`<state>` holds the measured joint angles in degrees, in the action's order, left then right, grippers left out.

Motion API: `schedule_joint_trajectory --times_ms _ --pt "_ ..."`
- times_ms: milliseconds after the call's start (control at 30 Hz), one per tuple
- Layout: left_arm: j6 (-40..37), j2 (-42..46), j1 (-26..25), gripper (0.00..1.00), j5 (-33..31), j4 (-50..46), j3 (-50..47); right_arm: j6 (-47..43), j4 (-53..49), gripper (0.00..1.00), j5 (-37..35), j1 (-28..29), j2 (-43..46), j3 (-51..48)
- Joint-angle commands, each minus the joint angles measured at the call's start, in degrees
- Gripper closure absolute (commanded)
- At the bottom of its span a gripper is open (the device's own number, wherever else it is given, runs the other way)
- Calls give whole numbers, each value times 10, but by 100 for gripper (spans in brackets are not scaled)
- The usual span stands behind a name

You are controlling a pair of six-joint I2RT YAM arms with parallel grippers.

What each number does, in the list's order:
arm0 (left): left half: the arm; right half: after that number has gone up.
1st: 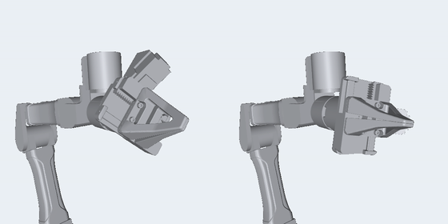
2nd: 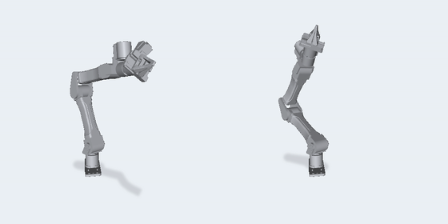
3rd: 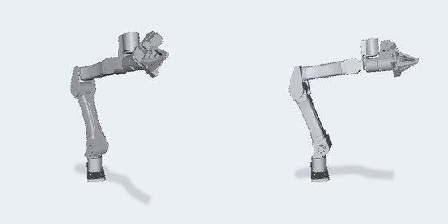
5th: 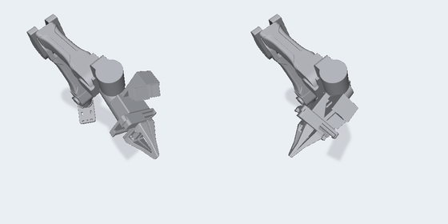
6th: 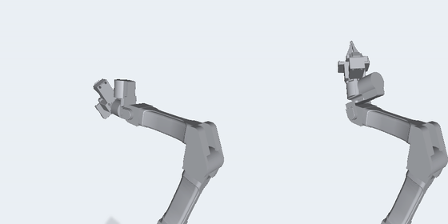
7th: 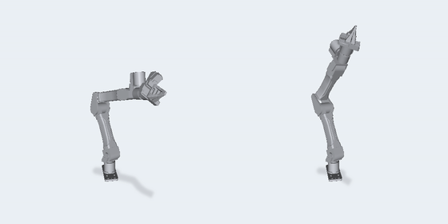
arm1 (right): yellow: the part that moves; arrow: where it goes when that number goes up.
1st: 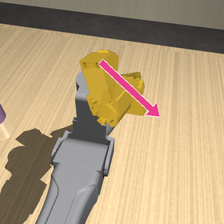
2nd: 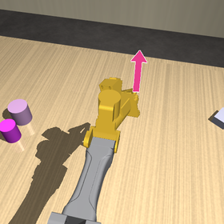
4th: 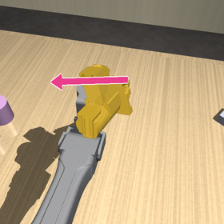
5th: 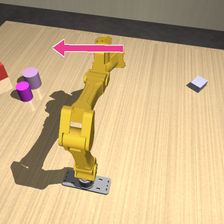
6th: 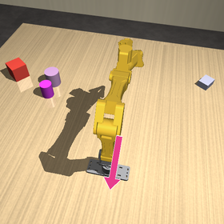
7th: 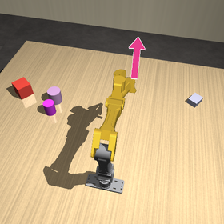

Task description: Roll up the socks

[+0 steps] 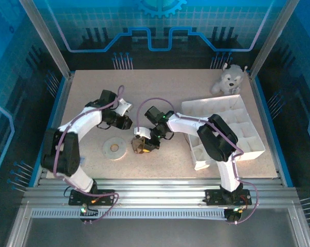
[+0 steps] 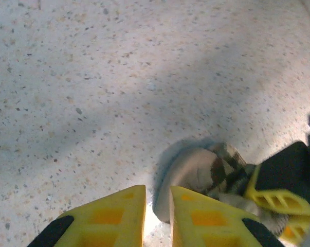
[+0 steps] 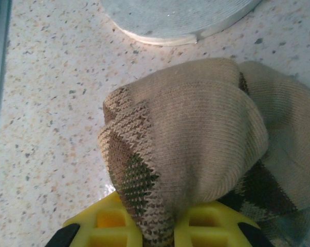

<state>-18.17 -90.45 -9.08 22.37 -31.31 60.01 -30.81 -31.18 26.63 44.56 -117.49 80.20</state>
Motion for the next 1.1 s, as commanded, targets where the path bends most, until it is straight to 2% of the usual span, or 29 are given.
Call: schedule_joint_trajectory --times_ms 0,167,267,333,400,500,633,767,900,1067 --pt "-100 74 -5 81 24 75 -75 8 -88 100 10 -6 -30 5" --pt "-274 198 -10 79 58 104 -172 7 -119 100 12 -11 -49 34" --pt "-350 275 -16 78 82 111 -223 14 -137 100 8 -14 -62 58" --pt "-400 335 -37 74 82 130 -268 21 -142 100 9 -17 -69 66" --pt "-449 398 -82 71 55 170 -326 28 -145 100 13 -19 -75 73" --pt "-458 445 -151 68 -13 223 -373 36 -148 100 13 -20 -83 78" --pt "-483 413 -205 66 -59 199 -361 40 -152 100 18 -20 -87 80" --pt "-456 355 -224 61 -87 206 -337 39 -157 100 18 -21 -87 82" --pt "-393 297 -232 60 -132 237 -310 40 -158 100 18 -21 -86 81" --pt "-365 276 -234 53 -164 311 -323 44 -156 100 18 -23 -84 80"
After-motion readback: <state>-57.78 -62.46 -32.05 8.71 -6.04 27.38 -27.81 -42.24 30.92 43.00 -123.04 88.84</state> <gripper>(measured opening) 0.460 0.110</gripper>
